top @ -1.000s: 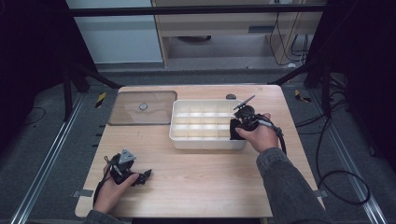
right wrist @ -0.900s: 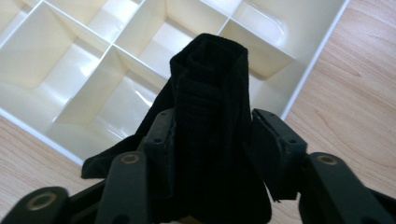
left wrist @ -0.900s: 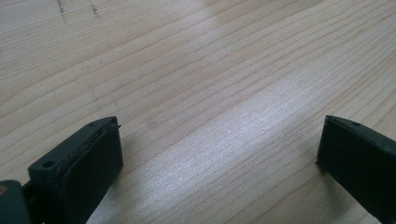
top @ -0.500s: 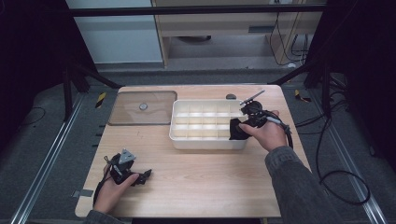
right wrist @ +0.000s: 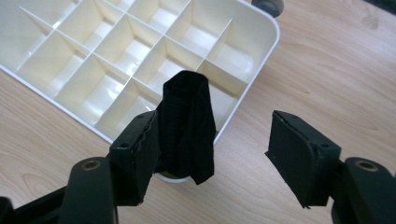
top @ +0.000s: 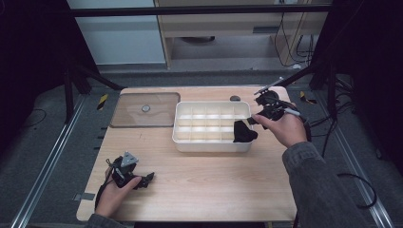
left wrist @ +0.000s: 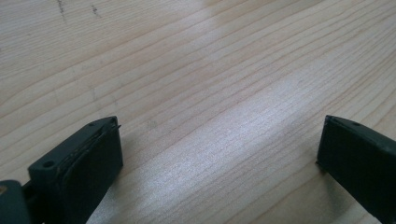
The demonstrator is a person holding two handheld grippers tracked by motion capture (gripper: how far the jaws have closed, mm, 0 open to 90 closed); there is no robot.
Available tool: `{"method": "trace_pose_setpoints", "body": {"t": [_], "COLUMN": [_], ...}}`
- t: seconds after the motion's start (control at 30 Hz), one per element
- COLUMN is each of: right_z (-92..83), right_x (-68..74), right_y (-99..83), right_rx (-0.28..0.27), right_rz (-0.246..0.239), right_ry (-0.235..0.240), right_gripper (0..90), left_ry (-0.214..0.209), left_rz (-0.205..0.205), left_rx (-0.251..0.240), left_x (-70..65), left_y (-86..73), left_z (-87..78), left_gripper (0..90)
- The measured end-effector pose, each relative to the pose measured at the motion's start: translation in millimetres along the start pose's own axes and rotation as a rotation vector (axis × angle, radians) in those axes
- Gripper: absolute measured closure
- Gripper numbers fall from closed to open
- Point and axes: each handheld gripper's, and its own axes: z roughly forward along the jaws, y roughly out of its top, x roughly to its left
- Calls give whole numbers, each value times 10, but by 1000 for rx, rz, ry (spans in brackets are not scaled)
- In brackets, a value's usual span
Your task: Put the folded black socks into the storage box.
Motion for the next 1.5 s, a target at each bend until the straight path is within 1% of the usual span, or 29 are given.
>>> {"method": "trace_pose_setpoints", "body": {"t": [0.07,0.13,0.23,0.33,0.4,0.47,0.63,0.8,0.9,1.13,1.3,1.5], "right_z": [-52,-87,-111,-115,-123,-123,-93,-22,25,176,274,342], "right_x": [-30,-45,-55,-57,-52,-45,-47,-39,-34,-14,11,48], "right_y": [31,55,87,120,141,157,180,187,188,165,156,137], "right_rx": [-6,-8,-13,-22,-35,-45,-49,-34,-36,-12,2,15], "right_rz": [-1,2,-11,-20,-31,-30,-29,-29,-24,-18,-23,-28], "right_ry": [1,-1,-20,-36,-49,-56,-51,-57,-48,-34,-25,-9], "right_gripper": [375,424,510,612,711,772,873,900,900,900,900,900], "left_ry": [0,0,0,0,0,0,0,0,1,0,0,0], "left_rz": [-1,-1,-1,-1,-2,-2,-1,-1,-1,-1,0,1], "left_rx": [0,0,0,0,0,0,0,0,0,0,0,0], "left_x": [-1,-1,-2,-3,-4,-4,-4,-5,-5,-8,-8,-8], "left_y": [0,0,0,0,-1,-1,-1,-1,-1,-1,-1,-1], "left_z": [0,0,0,0,0,0,0,0,0,-1,-1,-1], "left_gripper": [0,0,0,0,0,0,0,0,0,0,0,0]}}
